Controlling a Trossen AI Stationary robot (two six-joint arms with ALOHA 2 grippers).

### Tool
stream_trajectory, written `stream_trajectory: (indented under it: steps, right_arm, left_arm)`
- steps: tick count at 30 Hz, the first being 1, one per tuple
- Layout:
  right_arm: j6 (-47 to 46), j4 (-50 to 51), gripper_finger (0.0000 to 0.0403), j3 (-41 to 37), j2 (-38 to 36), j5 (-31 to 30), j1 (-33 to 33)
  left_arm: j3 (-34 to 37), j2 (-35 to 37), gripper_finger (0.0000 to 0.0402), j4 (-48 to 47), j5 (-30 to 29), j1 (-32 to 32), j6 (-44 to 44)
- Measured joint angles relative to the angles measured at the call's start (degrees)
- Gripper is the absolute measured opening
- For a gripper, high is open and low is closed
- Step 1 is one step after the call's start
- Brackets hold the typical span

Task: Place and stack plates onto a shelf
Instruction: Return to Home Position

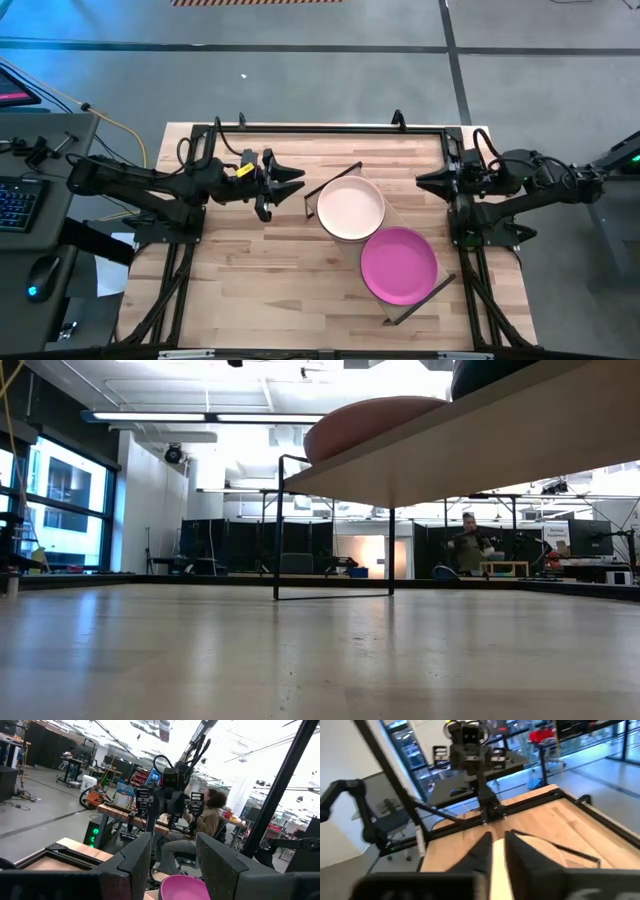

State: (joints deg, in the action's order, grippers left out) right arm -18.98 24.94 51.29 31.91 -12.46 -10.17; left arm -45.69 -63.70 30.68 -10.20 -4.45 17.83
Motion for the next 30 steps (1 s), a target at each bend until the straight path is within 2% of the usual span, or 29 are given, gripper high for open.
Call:
stream_trajectory:
  steps: [2,6,9,20,25,30]
  right_arm:
    - [-0.03,0.83,0.0012,0.0,-0.57,1.86,0.0]
    - [-0.4,0.97,0.0019,0.0,-1.29,2.48,-0.02]
    - [0.05,1.01,0.0004,0.0,-1.48,2.48,0.0]
    - [-0.11,3.24,0.0001,-0.25,-3.42,2.57,-0.02]
    - [-0.8,3.2,0.0,-4.56,-6.68,2.63,-0.02]
    - [-3.71,1.12,0.0,-12.03,-13.37,2.89,0.0]
  left_arm:
    - [0.0,0.0,0.0147,0.0,0.0,0.0,0.02]
    - [0.0,0.0,0.0147,0.0,0.0,-0.02,0.04]
    - [0.0,0.0,0.0147,0.0,0.0,-0.02,0.09]
    - [0.0,0.0,0.0147,0.01,0.0,-0.02,0.19]
    - [0.0,0.0,0.0147,0.02,0.0,-0.02,0.96]
    - [0.0,-0.02,0.0147,0.02,0.0,-0.02,1.59]
